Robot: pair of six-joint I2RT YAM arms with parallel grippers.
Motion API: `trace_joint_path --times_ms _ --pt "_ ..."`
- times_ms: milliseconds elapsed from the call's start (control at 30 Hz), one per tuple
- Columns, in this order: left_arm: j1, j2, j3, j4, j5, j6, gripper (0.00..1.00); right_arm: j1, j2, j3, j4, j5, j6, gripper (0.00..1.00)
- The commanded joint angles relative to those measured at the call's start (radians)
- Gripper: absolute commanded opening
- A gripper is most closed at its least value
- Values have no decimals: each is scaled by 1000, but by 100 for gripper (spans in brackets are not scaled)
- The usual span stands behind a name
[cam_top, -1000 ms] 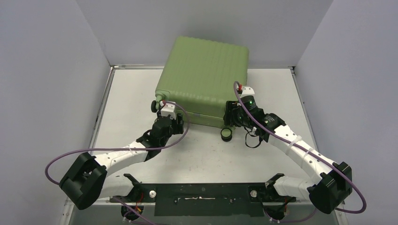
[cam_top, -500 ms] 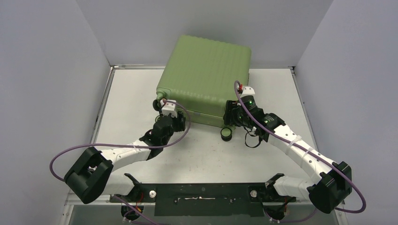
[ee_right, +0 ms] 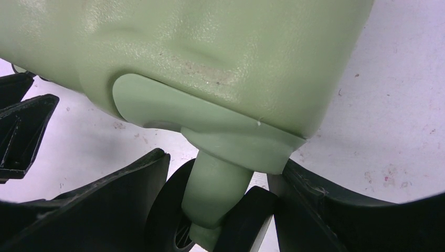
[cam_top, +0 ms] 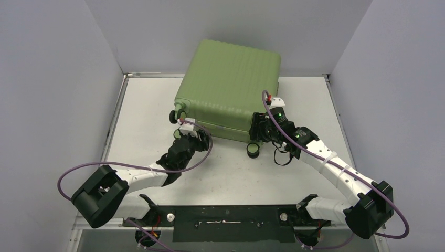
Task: Pack the luggage
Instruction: Zip the luggage at the center of the board.
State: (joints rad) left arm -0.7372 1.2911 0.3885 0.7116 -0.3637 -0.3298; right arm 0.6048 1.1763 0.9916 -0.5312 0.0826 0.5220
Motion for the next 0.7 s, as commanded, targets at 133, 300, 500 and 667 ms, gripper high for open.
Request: trace_joint_path --times_ms 133,300,500,667 --pt "-1 79 53 119 -25 -3 52 26 -6 58 115 -138 22 0" --pt "-1 118 87 111 -30 -10 50 27 -12 55 118 -144 26 0" --pt "-1 142 112 117 -39 -12 45 29 -16 52 120 -149 27 0" --pt "-2 158 121 122 -43 -6 40 29 -21 43 125 -157 34 0"
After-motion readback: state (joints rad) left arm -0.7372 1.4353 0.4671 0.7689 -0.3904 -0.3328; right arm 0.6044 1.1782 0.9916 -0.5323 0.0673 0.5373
